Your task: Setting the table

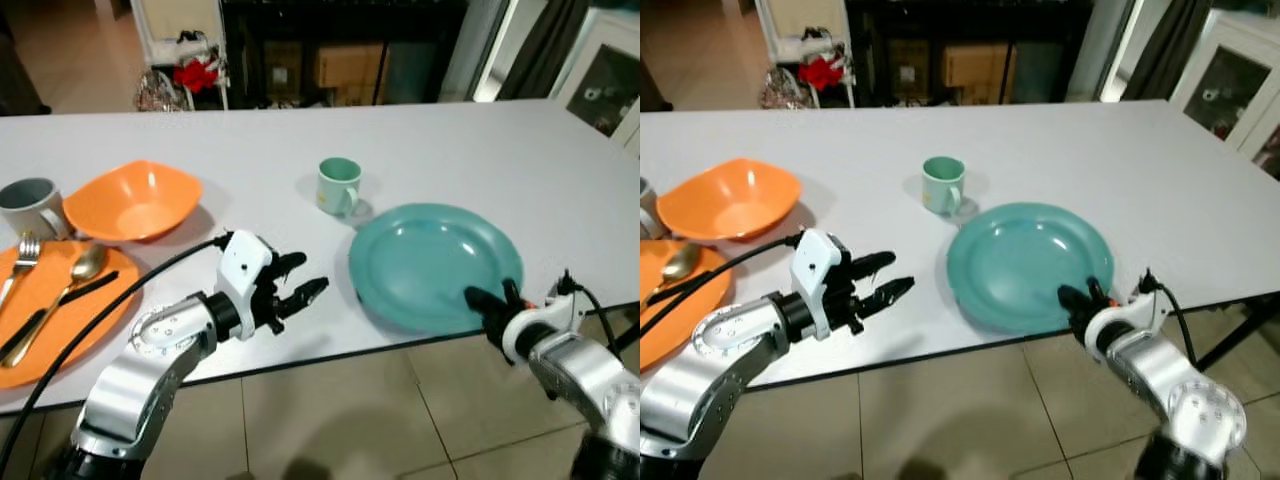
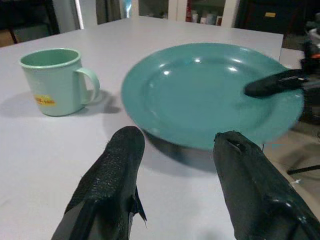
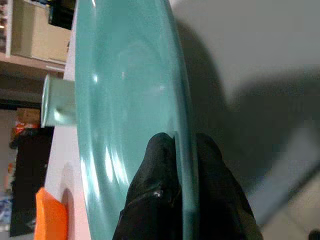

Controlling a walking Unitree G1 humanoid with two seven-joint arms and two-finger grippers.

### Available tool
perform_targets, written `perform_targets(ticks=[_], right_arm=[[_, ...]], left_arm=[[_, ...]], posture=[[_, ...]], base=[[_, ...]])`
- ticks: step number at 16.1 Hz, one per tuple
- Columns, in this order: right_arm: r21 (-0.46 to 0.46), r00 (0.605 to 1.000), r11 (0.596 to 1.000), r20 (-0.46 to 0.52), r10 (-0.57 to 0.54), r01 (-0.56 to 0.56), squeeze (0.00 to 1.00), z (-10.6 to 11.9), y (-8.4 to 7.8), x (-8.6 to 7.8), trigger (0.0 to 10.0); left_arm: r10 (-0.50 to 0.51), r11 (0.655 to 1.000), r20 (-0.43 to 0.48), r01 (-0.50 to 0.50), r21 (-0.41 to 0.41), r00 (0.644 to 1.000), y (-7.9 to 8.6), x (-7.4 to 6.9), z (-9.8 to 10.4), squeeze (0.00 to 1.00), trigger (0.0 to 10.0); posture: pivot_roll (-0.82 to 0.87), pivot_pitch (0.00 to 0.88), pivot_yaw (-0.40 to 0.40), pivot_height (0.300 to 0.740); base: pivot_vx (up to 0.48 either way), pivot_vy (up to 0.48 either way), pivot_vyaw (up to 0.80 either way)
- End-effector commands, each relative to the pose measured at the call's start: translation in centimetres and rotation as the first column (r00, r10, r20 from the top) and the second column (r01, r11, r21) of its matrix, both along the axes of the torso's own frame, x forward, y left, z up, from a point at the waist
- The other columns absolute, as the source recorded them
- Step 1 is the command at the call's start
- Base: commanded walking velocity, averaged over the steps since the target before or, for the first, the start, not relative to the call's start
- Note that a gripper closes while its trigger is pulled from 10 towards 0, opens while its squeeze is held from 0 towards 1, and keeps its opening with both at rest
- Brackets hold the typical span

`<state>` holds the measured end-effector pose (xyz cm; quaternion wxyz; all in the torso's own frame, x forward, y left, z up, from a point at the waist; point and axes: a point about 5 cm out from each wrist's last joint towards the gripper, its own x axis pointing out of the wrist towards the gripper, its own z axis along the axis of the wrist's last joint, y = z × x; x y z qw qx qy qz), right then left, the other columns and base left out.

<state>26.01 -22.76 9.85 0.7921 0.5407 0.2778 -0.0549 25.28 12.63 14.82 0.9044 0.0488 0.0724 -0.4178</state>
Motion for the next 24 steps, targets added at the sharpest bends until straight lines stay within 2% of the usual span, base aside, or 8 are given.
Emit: perform_targets(ticks=[1, 7, 11, 12, 13, 14, 21, 24], right_arm=[[0.024, 1.000, 1.000, 0.012, 0.000, 0.000, 0.00, 0.2, -0.2, 0.8, 10.0], [0.100, 0.996, 0.995, -0.088, 0.027, -0.018, 0.00, -0.9, 0.5, 4.5, 10.0], [0.123, 0.994, 0.991, -0.098, 0.058, -0.046, 0.00, -1.2, 1.5, 5.4, 10.0], [0.131, 0.993, 0.990, -0.100, 0.061, -0.047, 0.91, -1.4, 1.7, 5.4, 10.0], [0.133, 0.993, 0.990, -0.101, 0.063, -0.049, 0.91, -1.5, 1.8, 5.4, 10.0], [0.139, 0.993, 0.989, -0.100, 0.067, -0.052, 1.00, -1.8, 1.8, 5.5, 10.0], [0.114, 0.994, 0.991, -0.077, 0.075, -0.066, 1.00, -1.8, 1.3, 4.7, 10.0], [0.022, 0.994, 0.994, -0.014, 0.108, -0.108, 1.00, -0.6, 0.9, 1.9, 10.0]], left_arm=[[-0.030, 0.999, 0.000, 0.030, 0.014, 1.000, -0.2, -0.3, 0.2, 0.00, 10.0], [-0.062, 0.997, -0.011, 0.062, 0.035, 0.998, 0.0, -0.7, 0.2, 0.00, 10.0], [-0.055, 0.997, -0.011, 0.055, 0.045, 0.998, 0.2, -0.8, 0.3, 0.00, 10.0], [-0.055, 0.997, -0.011, 0.055, 0.047, 0.998, 0.2, -0.8, 0.3, 0.00, 10.0], [-0.055, 0.997, -0.011, 0.056, 0.048, 0.998, 0.2, -0.8, 0.3, 0.00, 10.0], [-0.058, 0.997, -0.011, 0.059, 0.051, 0.998, 0.2, -0.8, 0.3, 0.00, 10.0], [-0.063, 0.997, -0.015, 0.063, 0.054, 0.998, 0.1, -0.7, 0.3, 0.00, 10.0], [-0.055, 0.997, -0.019, 0.056, 0.050, 0.998, 0.1, -0.8, 0.2, 0.00, 10.0]], posture=[[0.00, 0.000, -0.058, 0.740], [0.02, 0.000, -0.065, 0.740], [0.03, 0.000, -0.067, 0.740], [0.03, 0.000, -0.062, 0.740], [0.03, 0.000, -0.062, 0.740], [0.02, 0.000, -0.058, 0.740], [0.02, 0.000, -0.053, 0.740], [0.01, 0.000, -0.047, 0.740]], base=[[0.000, 0.000, 0.00], [0.000, 0.000, 0.00], [0.000, 0.000, 0.00], [0.000, 0.000, 0.00], [0.000, 0.000, 0.00], [0.000, 0.000, 0.00], [0.000, 0.000, 0.00], [0.000, 0.000, 0.00]])
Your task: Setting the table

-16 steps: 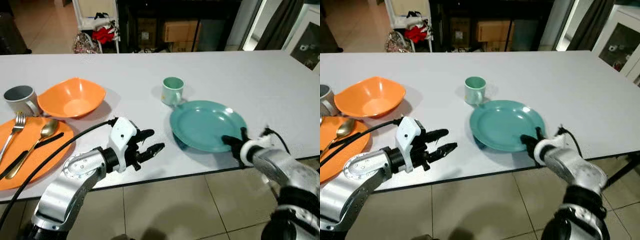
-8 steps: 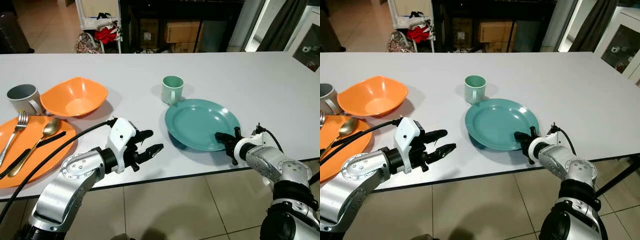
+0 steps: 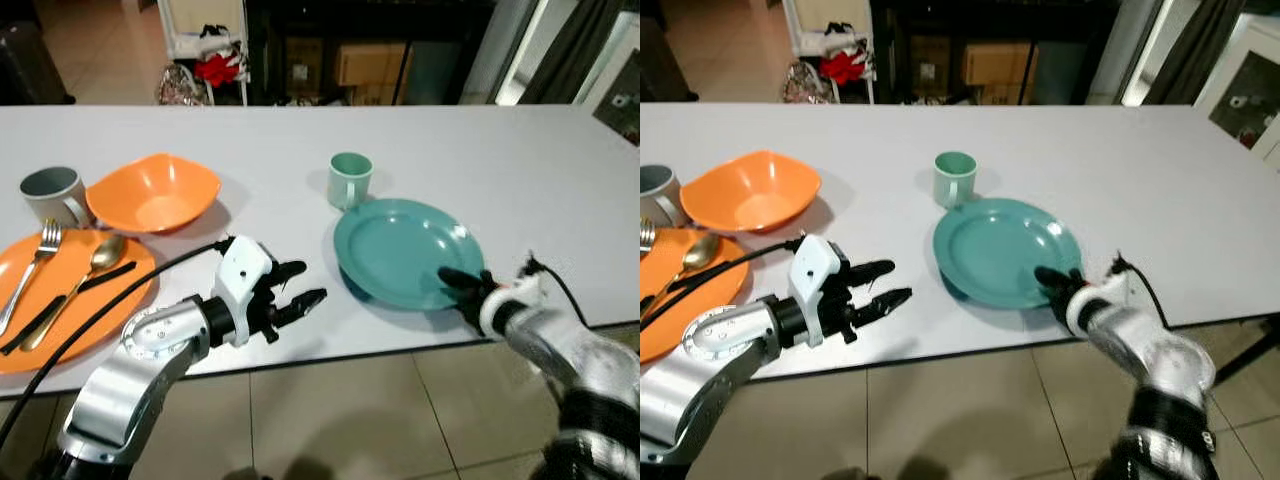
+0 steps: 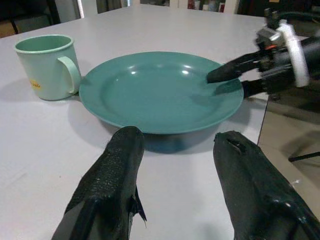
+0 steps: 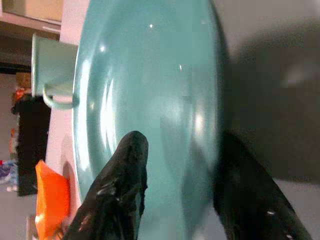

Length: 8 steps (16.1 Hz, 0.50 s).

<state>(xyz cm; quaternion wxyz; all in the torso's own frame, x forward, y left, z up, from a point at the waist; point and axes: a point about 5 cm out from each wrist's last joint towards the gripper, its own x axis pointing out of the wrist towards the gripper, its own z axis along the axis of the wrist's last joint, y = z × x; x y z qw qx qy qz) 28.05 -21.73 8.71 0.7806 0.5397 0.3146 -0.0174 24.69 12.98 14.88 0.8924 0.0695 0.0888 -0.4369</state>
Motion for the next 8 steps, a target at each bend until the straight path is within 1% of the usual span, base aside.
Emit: perform_targets(ticks=[1, 3, 4, 6, 7, 8], right_arm=[[-0.026, 1.000, 1.000, 0.024, 0.011, -0.010, 1.00, 0.9, -0.2, -1.1, 10.0], [-0.036, 0.999, 0.999, 0.034, 0.008, -0.006, 1.00, 1.2, -0.2, -2.5, 10.0], [-0.046, 0.999, 0.999, 0.038, 0.010, -0.008, 1.00, 1.4, -0.1, -2.9, 10.0], [-0.106, 0.998, 0.994, 0.061, 0.028, -0.021, 1.00, 2.2, -0.1, -5.2, 10.0], [-0.152, 0.992, 0.986, 0.098, 0.079, -0.064, 1.00, 3.3, 0.2, -7.1, 10.0], [-0.206, 0.984, 0.973, 0.122, 0.130, -0.103, 1.00, 4.0, 0.2, -7.7, 10.0]], left_arm=[[-0.008, 1.000, -0.004, 0.008, -0.002, 1.000, -0.2, -0.3, 0.1, 0.00, 10.0], [-0.005, 1.000, -0.006, 0.005, -0.005, 1.000, -0.3, -0.3, 0.0, 0.00, 10.0], [-0.004, 1.000, -0.006, 0.004, -0.007, 1.000, -0.3, -0.4, 0.0, 0.00, 10.0], [0.007, 1.000, -0.008, -0.007, -0.019, 1.000, -0.4, -0.5, 0.0, 0.00, 10.0], [0.046, 0.998, -0.017, -0.047, -0.029, 0.999, -0.3, -0.5, 0.1, 0.00, 10.0], [0.093, 0.995, 0.001, -0.093, -0.037, 0.996, -0.2, -0.3, 0.3, 0.00, 10.0]], posture=[[0.00, 0.000, -0.043, 0.740], [-0.01, 0.000, -0.042, 0.740], [-0.01, 0.000, -0.041, 0.740], [-0.02, 0.000, -0.041, 0.740], [-0.02, 0.000, -0.038, 0.740], [-0.03, 0.000, -0.038, 0.740]], base=[[0.000, 0.000, 0.00], [0.000, 0.000, 0.00], [0.000, 0.000, 0.00], [0.000, 0.000, 0.00], [0.000, 0.000, 0.00], [0.000, 0.000, 0.00]])
